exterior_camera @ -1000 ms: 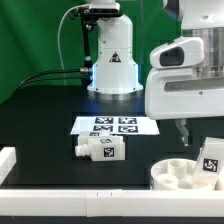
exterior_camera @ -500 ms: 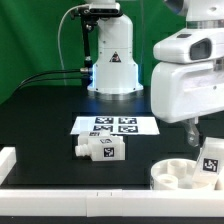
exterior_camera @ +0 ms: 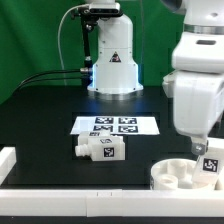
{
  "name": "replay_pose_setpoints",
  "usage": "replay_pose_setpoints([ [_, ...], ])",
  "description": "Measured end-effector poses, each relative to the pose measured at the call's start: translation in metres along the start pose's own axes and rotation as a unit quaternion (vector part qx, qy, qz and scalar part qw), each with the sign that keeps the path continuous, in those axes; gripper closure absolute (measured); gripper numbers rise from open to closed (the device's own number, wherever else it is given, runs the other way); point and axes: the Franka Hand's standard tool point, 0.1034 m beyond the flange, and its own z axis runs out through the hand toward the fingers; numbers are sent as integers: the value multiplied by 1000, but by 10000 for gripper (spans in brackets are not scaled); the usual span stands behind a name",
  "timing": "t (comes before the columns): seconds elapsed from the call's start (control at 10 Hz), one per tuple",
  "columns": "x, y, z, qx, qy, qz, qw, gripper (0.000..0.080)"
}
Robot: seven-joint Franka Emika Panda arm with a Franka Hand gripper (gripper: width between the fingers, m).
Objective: Assemble stool
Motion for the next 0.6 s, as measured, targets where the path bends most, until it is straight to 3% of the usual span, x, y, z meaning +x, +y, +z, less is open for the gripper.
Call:
replay_pose_setpoints([
  [0.2, 2, 0, 7, -3, 2, -15, 1000, 150],
  [0.4, 1, 0, 8, -3, 2, -10, 1000, 396],
  [0.5, 1, 0, 8, -2, 2, 36, 999, 396],
  [0.6, 1, 0, 9, -2, 2, 75, 997, 466],
])
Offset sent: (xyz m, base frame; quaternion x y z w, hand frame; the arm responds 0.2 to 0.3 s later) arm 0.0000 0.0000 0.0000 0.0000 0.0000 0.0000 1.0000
